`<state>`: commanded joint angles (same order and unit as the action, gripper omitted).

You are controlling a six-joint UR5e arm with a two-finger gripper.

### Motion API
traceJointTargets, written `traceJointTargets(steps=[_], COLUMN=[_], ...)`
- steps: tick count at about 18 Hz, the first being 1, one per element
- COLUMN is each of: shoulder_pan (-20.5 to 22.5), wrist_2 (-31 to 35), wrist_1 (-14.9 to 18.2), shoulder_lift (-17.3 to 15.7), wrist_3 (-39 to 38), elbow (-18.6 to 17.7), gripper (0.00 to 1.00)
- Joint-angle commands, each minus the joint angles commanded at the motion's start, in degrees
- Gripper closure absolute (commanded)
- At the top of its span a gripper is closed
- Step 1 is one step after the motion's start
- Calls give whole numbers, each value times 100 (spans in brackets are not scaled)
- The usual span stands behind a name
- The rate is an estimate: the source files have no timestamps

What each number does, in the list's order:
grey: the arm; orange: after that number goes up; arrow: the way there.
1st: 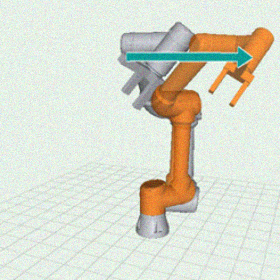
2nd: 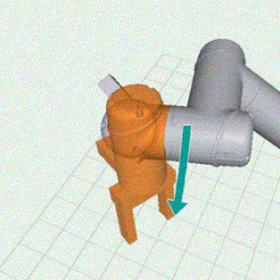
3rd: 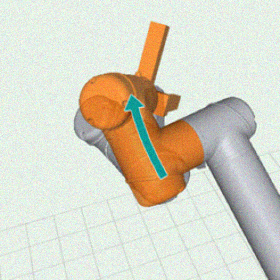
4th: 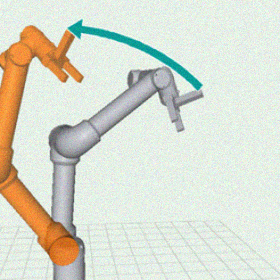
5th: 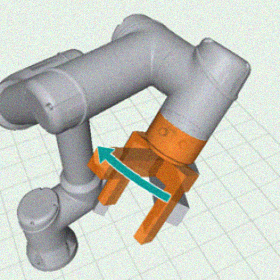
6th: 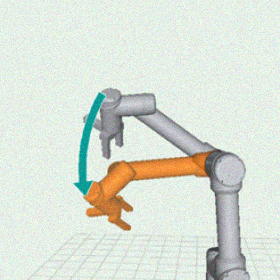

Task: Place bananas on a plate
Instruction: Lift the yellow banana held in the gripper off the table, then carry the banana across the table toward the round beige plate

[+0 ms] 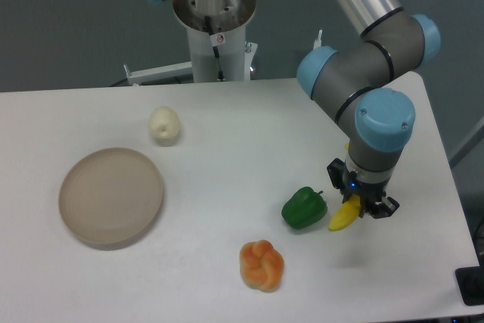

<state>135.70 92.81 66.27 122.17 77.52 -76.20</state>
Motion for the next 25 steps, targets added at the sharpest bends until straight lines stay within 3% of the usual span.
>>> traceJointTargets(steps=[5, 6, 10, 20, 25], shoulder_pan=[-219, -403, -1141, -2732, -3172], wrist_2=[-44, -53, -70, -631, -686], wrist_1=[131, 288, 325, 264, 150], shoulder_lift=[-202, -272, -483, -457, -405], wrist_3=[-279, -542, -948, -2661, -3225], elbow=[-61, -114, -298, -623, -905], gripper=[84, 84, 84, 80, 77])
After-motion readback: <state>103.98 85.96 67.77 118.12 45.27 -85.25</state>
